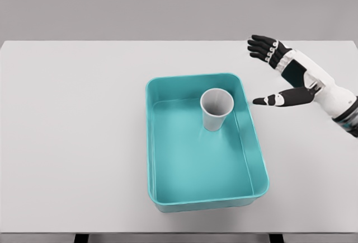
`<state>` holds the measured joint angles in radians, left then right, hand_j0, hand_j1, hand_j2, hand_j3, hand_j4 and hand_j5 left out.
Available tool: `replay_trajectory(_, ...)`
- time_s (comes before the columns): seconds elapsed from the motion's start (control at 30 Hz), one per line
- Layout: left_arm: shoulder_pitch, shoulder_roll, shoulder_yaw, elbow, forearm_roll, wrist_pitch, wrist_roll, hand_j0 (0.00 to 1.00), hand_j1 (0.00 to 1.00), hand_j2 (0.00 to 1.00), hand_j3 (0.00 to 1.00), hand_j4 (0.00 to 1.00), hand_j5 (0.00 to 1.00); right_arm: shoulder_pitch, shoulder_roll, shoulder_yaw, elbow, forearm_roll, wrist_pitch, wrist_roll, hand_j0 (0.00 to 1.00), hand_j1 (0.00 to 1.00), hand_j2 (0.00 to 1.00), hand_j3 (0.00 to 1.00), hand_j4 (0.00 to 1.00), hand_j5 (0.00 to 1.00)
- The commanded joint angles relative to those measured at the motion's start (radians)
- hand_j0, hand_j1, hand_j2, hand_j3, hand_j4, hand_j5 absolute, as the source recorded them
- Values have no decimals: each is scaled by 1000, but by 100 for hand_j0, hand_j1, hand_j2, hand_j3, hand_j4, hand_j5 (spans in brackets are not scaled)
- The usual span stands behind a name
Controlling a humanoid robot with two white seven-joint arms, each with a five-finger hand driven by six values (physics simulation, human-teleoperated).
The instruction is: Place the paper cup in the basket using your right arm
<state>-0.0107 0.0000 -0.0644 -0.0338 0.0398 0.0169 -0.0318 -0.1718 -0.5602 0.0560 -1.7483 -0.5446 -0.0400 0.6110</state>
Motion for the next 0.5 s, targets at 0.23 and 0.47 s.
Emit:
replay_trajectory(0.23, 0, 0, 0, 0, 0, 0, 0, 100, 100, 100, 100, 100, 100, 2, -66, -8, -2, -25, 2, 0, 98, 98, 98, 98, 98, 98)
replay_trajectory(0.47, 0, 0, 0, 0, 3, 0, 0, 100, 100, 100, 100, 100, 100, 5, -67, -5, 0, -25, 0, 0, 99, 99, 99, 99, 99, 99)
